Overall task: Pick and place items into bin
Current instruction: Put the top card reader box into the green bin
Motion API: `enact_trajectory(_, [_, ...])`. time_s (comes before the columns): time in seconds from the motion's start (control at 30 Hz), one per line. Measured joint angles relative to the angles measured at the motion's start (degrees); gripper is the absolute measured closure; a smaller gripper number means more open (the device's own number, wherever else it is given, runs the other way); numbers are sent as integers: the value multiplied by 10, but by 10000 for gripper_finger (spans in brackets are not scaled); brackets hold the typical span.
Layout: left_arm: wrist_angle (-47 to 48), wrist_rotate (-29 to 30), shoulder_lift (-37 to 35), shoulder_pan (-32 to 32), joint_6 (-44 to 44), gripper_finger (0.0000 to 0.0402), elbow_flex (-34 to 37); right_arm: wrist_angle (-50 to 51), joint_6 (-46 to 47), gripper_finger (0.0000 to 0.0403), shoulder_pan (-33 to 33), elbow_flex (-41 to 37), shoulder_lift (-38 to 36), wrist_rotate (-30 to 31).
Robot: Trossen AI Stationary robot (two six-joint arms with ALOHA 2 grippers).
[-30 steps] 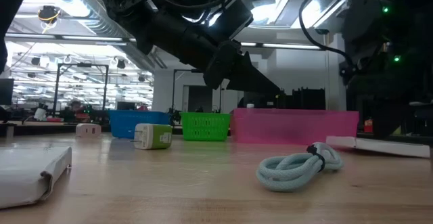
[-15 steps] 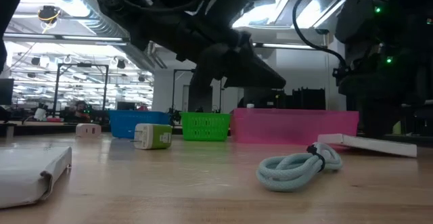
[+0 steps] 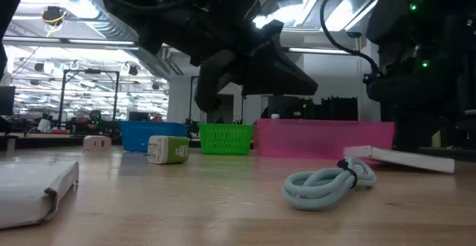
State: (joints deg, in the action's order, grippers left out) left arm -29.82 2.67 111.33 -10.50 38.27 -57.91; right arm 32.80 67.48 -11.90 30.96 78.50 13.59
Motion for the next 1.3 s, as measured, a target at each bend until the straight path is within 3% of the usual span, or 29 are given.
enact_trajectory(0.57, [0,37,0,3,-12,235,0,-15,-3,403,0,-1,0,-6])
enact_trajectory(0.87, [2,50,31,1,24,232,-13,-23,-2,403,0,-1,1,-14])
enact_trajectory(1.3, [164,67,120,3,83,233,-165,-37,0,403,0,-1,1,-29])
